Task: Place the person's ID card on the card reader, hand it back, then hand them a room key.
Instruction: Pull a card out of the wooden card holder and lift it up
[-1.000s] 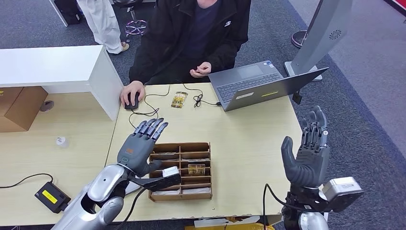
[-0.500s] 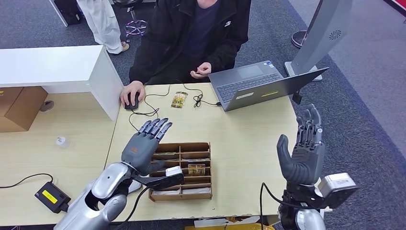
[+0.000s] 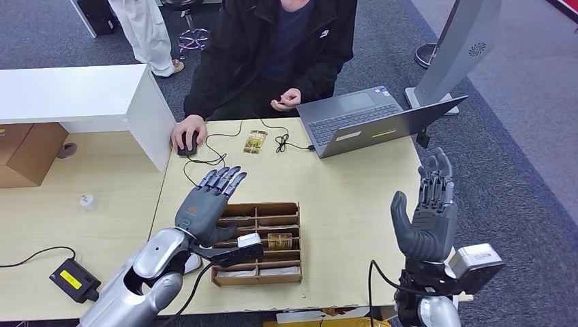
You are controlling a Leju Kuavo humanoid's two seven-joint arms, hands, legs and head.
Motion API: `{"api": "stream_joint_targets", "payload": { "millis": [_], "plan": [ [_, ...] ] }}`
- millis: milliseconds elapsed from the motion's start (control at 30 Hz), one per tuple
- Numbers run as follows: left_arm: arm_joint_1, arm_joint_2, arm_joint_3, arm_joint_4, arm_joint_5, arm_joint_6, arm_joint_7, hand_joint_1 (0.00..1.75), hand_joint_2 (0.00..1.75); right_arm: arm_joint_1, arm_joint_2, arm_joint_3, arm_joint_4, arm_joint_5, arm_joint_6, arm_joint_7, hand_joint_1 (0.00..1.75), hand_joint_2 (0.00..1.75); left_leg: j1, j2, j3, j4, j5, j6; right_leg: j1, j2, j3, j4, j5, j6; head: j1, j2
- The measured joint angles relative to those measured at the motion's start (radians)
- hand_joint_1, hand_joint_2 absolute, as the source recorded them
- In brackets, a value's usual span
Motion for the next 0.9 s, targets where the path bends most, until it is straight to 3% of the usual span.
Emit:
{"api": "stream_joint_targets", "payload": {
  "millis": [133, 900],
  "plan": [
    [-0.002, -0.002, 0.0, 0.007, 0.003, 0.0, -0.003, 1.75, 1.75, -0.003, 0.0, 0.002, 0.005, 0.0, 0.0, 0.0, 0.0, 1.75, 0.0, 0.0, 0.0, 0.0, 0.0, 0.0, 0.0, 0.0, 0.0, 0.0, 0.0, 0.0, 0.0, 0.0],
    [-0.002, -0.001, -0.018, 0.011, 0.015, 0.011, -0.031, 1.75, 1.75, -0.009, 0.0, 0.002, 0.014, -0.002, -0.002, 0.0, 0.0, 1.75, 0.0, 0.0, 0.0, 0.0, 0.0, 0.0, 0.0, 0.0, 0.0, 0.0, 0.0, 0.0, 0.0, 0.0]
  ]
}}
